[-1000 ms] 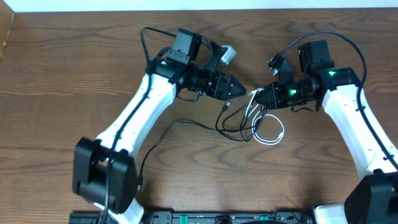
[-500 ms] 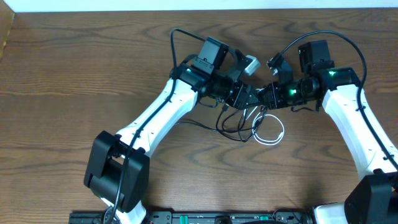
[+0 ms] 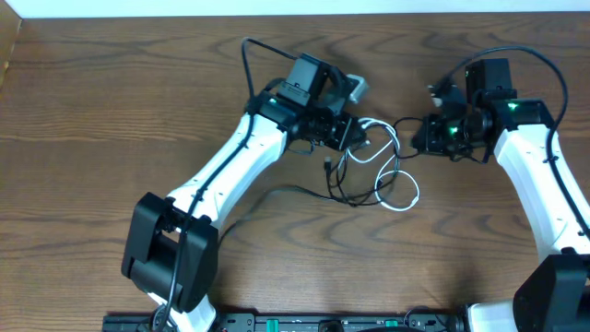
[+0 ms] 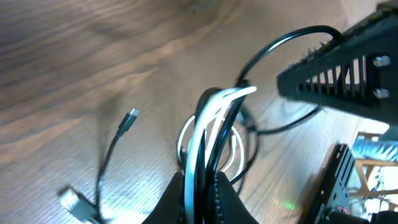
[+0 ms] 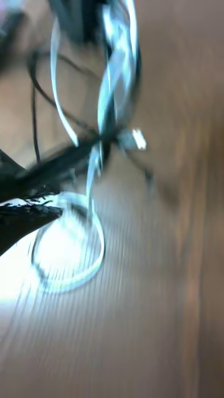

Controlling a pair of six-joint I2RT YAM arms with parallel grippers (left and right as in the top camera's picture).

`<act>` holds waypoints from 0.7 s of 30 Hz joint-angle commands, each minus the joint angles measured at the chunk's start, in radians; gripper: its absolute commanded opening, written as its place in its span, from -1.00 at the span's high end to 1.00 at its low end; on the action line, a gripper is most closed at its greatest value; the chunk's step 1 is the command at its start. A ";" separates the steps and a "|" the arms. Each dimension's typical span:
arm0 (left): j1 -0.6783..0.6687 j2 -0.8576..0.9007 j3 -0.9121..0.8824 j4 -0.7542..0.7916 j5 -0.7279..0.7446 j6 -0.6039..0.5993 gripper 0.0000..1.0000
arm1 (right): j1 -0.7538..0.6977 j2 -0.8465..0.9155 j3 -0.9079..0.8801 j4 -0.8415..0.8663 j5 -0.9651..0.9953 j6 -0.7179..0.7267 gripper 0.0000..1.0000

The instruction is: Untangle cables

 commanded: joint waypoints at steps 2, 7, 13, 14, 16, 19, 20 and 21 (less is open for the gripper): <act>0.066 0.010 -0.002 -0.006 -0.034 -0.061 0.85 | -0.012 -0.011 -0.002 -0.023 0.480 0.219 0.98; 0.104 -0.004 -0.002 -0.026 -0.034 -0.060 0.85 | -0.024 -0.010 -0.030 -0.030 0.639 0.259 0.98; 0.182 -0.091 -0.002 -0.027 -0.035 -0.060 0.85 | -0.079 0.002 -0.051 -0.034 0.687 0.274 0.98; 0.193 -0.109 -0.002 -0.027 -0.035 -0.060 0.85 | -0.087 0.006 -0.051 -0.033 0.684 0.274 0.98; 0.218 -0.151 -0.002 -0.031 -0.035 -0.060 0.85 | -0.097 0.009 -0.051 -0.030 0.648 0.273 0.98; 0.242 -0.192 -0.002 -0.047 -0.035 -0.060 0.85 | -0.100 0.009 -0.051 -0.002 0.513 0.184 0.98; 0.246 -0.205 -0.002 -0.056 -0.035 -0.060 0.85 | -0.098 0.009 -0.051 0.021 0.399 0.105 0.98; 0.246 -0.213 -0.002 -0.064 -0.035 -0.060 0.85 | -0.093 0.009 -0.051 0.040 0.282 0.035 0.98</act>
